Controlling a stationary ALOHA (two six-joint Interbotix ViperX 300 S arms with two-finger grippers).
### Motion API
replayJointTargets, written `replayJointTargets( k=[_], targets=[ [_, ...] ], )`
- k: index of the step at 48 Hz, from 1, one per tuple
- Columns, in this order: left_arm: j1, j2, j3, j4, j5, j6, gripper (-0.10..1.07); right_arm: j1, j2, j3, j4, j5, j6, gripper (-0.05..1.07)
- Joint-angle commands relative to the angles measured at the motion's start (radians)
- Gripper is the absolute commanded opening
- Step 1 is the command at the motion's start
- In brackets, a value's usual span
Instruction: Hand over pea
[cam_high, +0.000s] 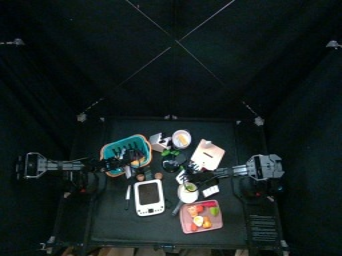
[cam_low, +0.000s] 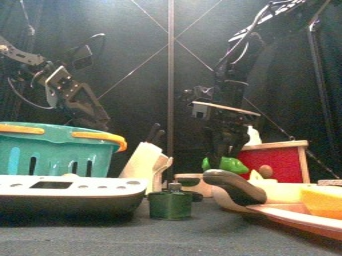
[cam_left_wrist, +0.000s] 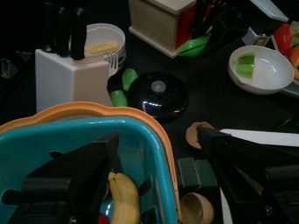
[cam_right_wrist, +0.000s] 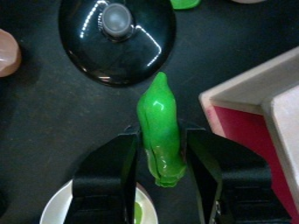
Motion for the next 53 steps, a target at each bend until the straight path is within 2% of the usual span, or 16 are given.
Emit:
replayJointTargets(
  k=[1, 7, 13, 21, 26, 33, 39, 45, 53],
  targets=[
    [-0.005, -0.002, -0.009, 0.002, -0.009, 0.003, 1.03, 0.002, -0.049, -0.017, -0.017, -0.029, 0.0, 0.62],
    [-0.025, -0.002, -0.017, 0.029, -0.009, 0.008, 1.03, 0.002, -0.084, -0.005, -0.035, -0.092, 0.0, 0.62],
    [-0.078, 0.0, -0.035, 0.138, -0.012, 0.011, 1.03, 0.002, -0.135, 0.035, -0.08, -0.224, 0.002, 0.62],
    [-0.143, 0.021, -0.067, 0.276, -0.083, 0.008, 1.03, -0.008, -0.198, 0.121, -0.132, -0.48, 0.0, 0.62],
    [-0.163, 0.052, -0.095, 0.316, -0.147, 0.008, 1.03, -0.038, -0.215, 0.179, -0.192, -0.68, 0.002, 0.62],
    [-0.193, 0.117, -0.137, 0.324, -0.179, 0.008, 1.03, -0.097, -0.215, 0.225, -0.262, -0.89, 0.002, 0.62],
    [-0.219, 0.181, -0.167, 0.324, -0.179, 0.006, 1.03, -0.146, -0.212, 0.25, -0.314, -0.992, 0.002, 0.62],
    [-0.238, 0.259, -0.221, 0.307, -0.178, 0.003, 1.03, -0.178, -0.207, 0.259, -0.36, -1.043, 0.002, 0.62],
    [-0.245, 0.321, -0.291, 0.275, -0.176, 0.009, 1.03, -0.178, -0.207, 0.261, -0.403, -1.068, 0.002, 0.62]
  ],
)
